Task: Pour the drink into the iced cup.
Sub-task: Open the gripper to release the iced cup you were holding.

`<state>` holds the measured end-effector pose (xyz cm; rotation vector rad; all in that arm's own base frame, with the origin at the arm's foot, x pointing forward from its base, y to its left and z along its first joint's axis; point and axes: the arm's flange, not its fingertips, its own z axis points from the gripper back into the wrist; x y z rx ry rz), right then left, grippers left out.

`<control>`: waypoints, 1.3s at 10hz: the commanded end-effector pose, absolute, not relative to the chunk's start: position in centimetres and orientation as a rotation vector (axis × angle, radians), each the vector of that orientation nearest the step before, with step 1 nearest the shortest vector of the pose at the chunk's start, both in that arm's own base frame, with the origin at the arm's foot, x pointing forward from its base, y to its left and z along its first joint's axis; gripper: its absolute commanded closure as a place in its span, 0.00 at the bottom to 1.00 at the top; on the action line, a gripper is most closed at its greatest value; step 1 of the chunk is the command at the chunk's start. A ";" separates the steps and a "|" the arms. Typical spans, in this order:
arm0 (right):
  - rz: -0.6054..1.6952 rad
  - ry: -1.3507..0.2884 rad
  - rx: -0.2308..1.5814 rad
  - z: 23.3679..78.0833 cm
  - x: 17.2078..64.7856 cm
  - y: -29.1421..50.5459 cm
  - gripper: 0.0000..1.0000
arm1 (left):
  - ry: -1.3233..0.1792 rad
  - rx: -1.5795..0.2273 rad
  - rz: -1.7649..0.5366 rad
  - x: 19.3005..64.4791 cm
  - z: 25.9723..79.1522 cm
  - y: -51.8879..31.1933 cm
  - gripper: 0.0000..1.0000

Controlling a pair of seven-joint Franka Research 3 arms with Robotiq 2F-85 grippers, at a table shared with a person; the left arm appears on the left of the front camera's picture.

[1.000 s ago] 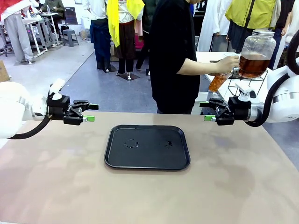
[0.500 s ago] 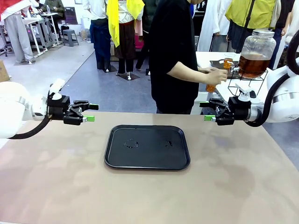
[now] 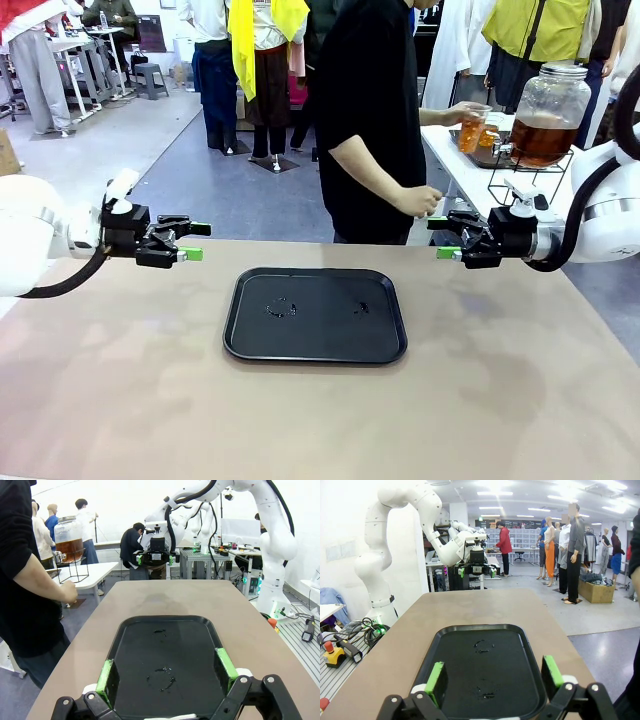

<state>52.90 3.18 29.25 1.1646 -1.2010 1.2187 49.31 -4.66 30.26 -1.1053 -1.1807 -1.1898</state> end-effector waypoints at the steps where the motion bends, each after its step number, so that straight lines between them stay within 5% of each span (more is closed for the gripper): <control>1: 1.222 -1.193 1.161 29.6 53.3 3.4 0.00 | -1.191 -1.096 -1.175 49.4 30.4 -4.9 0.00; 13: 1.222 -1.193 1.161 29.6 53.3 3.4 0.00 | -1.191 -1.096 -1.175 49.4 30.4 -4.9 0.00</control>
